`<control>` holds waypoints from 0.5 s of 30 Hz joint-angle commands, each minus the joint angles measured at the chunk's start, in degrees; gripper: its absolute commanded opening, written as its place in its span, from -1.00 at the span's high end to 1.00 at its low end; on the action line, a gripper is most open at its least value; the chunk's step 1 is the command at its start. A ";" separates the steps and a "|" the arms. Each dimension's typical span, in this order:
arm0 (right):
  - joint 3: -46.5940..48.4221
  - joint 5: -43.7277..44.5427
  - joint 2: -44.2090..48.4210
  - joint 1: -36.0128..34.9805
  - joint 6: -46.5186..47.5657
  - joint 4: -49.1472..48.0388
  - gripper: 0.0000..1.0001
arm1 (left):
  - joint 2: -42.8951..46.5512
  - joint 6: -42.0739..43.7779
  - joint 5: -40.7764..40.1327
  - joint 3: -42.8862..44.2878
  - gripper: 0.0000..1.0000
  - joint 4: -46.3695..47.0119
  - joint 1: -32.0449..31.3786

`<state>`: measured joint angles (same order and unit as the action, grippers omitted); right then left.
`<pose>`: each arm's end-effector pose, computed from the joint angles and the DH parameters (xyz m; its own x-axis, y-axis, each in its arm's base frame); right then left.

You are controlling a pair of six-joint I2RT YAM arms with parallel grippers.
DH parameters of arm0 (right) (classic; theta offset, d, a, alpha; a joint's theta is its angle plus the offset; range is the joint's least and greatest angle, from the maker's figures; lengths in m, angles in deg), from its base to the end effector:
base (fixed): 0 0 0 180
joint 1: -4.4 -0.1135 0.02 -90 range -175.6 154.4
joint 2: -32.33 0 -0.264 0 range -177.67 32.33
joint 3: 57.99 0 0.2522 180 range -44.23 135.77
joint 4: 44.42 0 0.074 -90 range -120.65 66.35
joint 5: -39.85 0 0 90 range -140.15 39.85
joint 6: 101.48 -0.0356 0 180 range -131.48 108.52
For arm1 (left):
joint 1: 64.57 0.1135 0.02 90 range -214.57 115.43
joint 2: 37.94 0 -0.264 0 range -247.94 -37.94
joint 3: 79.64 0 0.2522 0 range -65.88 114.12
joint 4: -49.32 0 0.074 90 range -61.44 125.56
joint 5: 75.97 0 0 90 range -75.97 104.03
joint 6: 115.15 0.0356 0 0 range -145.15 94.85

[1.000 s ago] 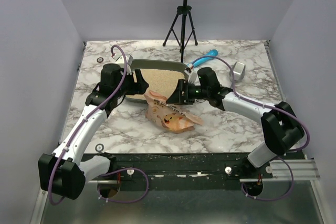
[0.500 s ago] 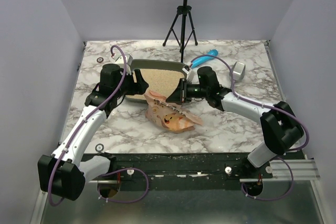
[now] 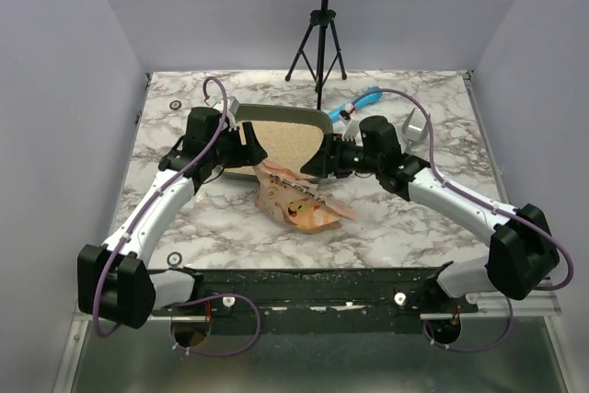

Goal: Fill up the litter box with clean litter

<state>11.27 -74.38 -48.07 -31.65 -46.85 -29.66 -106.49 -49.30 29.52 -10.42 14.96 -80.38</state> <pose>0.2495 0.1997 0.2786 -0.7714 0.0914 -0.6298 -0.4766 0.5728 0.6669 0.2531 -0.0816 0.3021 -0.6819 -0.2167 -0.6986 0.2163 0.8527 -0.4756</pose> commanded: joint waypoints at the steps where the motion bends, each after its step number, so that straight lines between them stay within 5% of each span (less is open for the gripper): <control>1: -2.68 4.28 1.82 -0.42 2.94 3.49 -0.43 | -2.29 -6.70 8.92 -1.04 -0.57 -2.01 2.18; 15: -3.39 3.75 2.35 -0.42 3.73 3.66 -0.44 | -7.20 -15.84 25.38 -4.75 -0.59 9.26 4.83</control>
<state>8.63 -71.76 -46.67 -31.65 -44.21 -27.08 -112.04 -61.32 47.57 -13.98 19.59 -75.82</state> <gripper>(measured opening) 0.719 0.795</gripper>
